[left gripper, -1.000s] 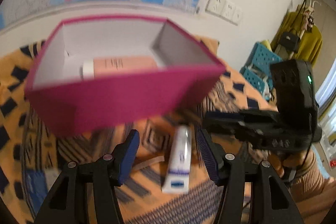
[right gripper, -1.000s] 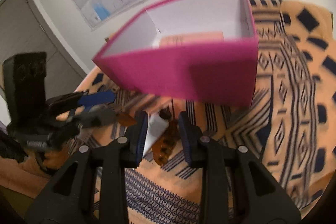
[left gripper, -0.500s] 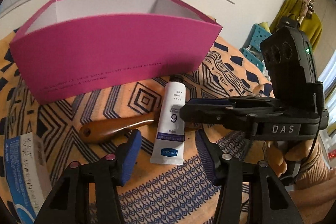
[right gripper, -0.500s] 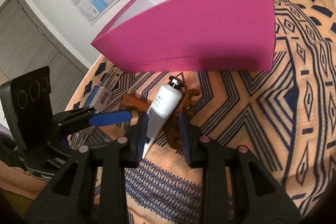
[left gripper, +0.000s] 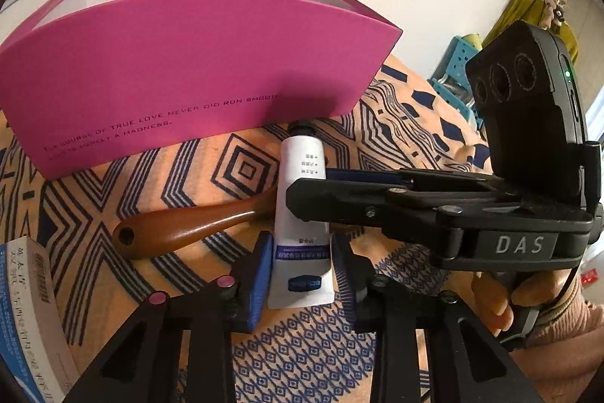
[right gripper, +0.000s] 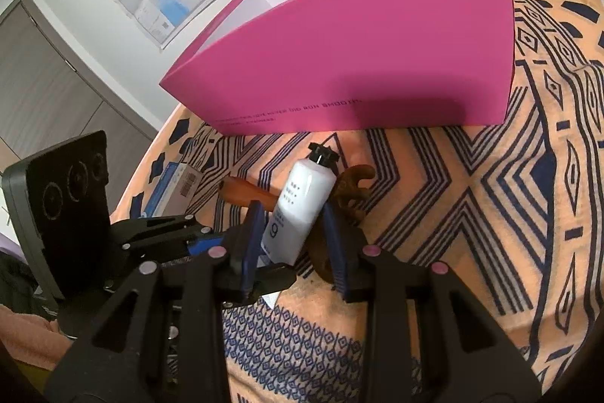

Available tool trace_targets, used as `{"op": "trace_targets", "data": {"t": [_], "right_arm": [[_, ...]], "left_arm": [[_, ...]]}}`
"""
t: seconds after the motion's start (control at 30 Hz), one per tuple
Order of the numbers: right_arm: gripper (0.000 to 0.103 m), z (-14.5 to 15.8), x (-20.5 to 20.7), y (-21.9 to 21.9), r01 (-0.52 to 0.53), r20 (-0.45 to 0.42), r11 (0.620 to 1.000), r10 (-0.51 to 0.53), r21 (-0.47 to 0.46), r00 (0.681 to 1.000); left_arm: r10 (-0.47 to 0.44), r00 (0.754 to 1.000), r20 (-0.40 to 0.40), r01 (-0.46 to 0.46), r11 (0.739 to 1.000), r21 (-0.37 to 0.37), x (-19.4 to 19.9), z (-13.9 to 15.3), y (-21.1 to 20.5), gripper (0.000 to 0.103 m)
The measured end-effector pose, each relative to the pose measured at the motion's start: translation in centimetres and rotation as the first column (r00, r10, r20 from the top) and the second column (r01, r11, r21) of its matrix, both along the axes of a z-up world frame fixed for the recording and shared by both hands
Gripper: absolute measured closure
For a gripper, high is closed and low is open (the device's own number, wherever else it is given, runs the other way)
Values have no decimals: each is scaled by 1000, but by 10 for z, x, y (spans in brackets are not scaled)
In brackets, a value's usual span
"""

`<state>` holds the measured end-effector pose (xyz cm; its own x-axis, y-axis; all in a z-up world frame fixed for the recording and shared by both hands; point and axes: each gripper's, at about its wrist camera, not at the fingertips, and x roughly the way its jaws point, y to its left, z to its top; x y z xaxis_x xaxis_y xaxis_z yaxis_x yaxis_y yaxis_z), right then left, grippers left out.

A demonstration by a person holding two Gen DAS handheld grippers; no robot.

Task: Organize rigid objects
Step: 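Grasp the white tube with blue label with the right tool, then carry the white tube into the magenta box and open the right tool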

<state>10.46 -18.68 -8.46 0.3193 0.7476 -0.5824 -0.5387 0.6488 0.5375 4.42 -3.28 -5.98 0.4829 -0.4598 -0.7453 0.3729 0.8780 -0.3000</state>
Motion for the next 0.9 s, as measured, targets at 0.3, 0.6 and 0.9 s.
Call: {"op": "trace_targets", "data": {"t": [0.3, 0.6, 0.9], "right_arm": [[71, -2, -4, 2, 3, 7, 1000, -3, -10, 1000], [74, 1, -11, -4, -12, 7, 999, 12, 29, 1000], [76, 29, -19, -15, -11, 84, 999, 7, 51, 996]], "left_arm": [[-11, 1000, 21, 11, 1000, 10, -3, 3, -7, 73], [-28, 998, 50, 28, 1000, 4, -6, 13, -12, 74], [-46, 994, 104, 49, 998, -31, -4, 38, -13, 74]]}}
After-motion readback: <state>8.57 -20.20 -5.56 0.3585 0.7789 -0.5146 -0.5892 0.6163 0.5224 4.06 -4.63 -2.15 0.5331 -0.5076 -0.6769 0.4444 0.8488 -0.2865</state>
